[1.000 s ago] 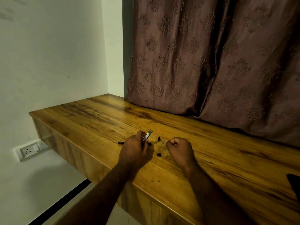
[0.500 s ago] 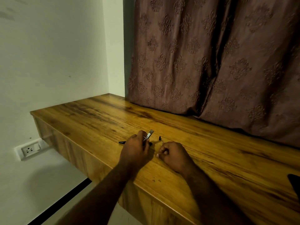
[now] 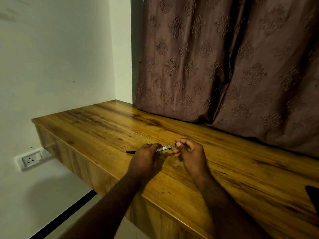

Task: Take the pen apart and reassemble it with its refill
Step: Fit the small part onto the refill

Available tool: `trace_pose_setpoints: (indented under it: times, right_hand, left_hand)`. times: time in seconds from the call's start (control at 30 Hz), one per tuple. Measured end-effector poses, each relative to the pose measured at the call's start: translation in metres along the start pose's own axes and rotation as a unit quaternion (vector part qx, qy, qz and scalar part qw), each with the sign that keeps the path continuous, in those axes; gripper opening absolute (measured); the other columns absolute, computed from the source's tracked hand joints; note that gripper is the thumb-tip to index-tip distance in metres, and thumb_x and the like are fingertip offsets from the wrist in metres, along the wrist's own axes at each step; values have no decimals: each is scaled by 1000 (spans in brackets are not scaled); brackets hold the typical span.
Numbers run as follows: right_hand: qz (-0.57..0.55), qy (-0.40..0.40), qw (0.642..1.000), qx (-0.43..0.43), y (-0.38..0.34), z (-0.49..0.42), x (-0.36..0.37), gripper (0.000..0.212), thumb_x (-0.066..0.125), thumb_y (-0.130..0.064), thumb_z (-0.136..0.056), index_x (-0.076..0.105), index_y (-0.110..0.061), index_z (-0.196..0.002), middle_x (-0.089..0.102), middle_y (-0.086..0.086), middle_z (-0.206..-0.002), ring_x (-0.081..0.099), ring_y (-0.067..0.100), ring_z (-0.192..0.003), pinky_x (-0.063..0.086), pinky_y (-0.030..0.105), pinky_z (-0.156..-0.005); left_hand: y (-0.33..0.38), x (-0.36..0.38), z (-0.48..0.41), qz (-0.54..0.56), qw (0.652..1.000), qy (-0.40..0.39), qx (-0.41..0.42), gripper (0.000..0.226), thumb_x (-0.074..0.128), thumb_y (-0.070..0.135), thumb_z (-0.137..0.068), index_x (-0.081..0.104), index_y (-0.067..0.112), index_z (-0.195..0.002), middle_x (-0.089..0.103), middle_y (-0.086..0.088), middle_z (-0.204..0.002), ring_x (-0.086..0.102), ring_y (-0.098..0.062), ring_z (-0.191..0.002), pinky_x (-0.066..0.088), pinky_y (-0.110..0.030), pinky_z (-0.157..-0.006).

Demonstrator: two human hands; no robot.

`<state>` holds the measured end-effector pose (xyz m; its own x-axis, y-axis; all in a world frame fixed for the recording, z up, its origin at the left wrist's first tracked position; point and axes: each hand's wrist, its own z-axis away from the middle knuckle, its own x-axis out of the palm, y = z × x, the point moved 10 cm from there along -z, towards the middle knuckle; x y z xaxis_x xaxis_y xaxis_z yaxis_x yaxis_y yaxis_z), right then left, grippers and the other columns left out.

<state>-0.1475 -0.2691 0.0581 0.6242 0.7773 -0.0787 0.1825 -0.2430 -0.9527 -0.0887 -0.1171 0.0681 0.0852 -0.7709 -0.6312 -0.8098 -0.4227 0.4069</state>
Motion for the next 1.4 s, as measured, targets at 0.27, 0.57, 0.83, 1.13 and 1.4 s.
trace_pose_setpoints:
  times: [0.27,0.57,0.83,1.13,1.4]
  right_hand:
    - [-4,-19,1000,-1,2,0,6,15,59,-5,-92,67,-9,-104,71,10,-84,64,9,-63,50,16,-55]
    - [59,-23,998,-25,3,1,8,12,61,-5,-90,68,-14,-91,71,6,-78,67,13,-66,55,24,-61]
    - [105,-27,993,-36,4,3,13,12,59,-5,-91,70,-9,-95,71,2,-79,68,12,-67,56,19,-60]
    - [127,37,990,-42,3,-5,-8,20,52,-9,-94,68,-12,-106,71,0,-94,67,7,-78,55,24,-63]
    - [218,102,970,22,23,-11,-36,18,68,-31,-87,71,-15,-79,70,-4,-75,63,9,-66,45,21,-57]
  left_hand:
    - [4,1,0,15,1000,-19,-1,59,26,60,-85,62,19,-108,65,-1,-89,53,-12,-79,46,-32,-66]
    - [8,-2,0,33,999,-17,3,80,14,75,-85,64,15,-102,66,-3,-86,54,-16,-78,46,-34,-66]
    - [6,0,1,23,999,-15,34,54,32,57,-87,65,15,-100,67,-4,-83,57,-18,-77,43,-30,-64]
    - [-11,5,1,40,999,-6,-9,34,42,42,-89,63,21,-106,66,1,-91,58,-14,-82,48,-32,-68]
    - [-63,-50,-40,16,994,64,-82,12,62,11,-89,71,10,-98,69,-7,-87,62,-22,-75,48,-30,-66]
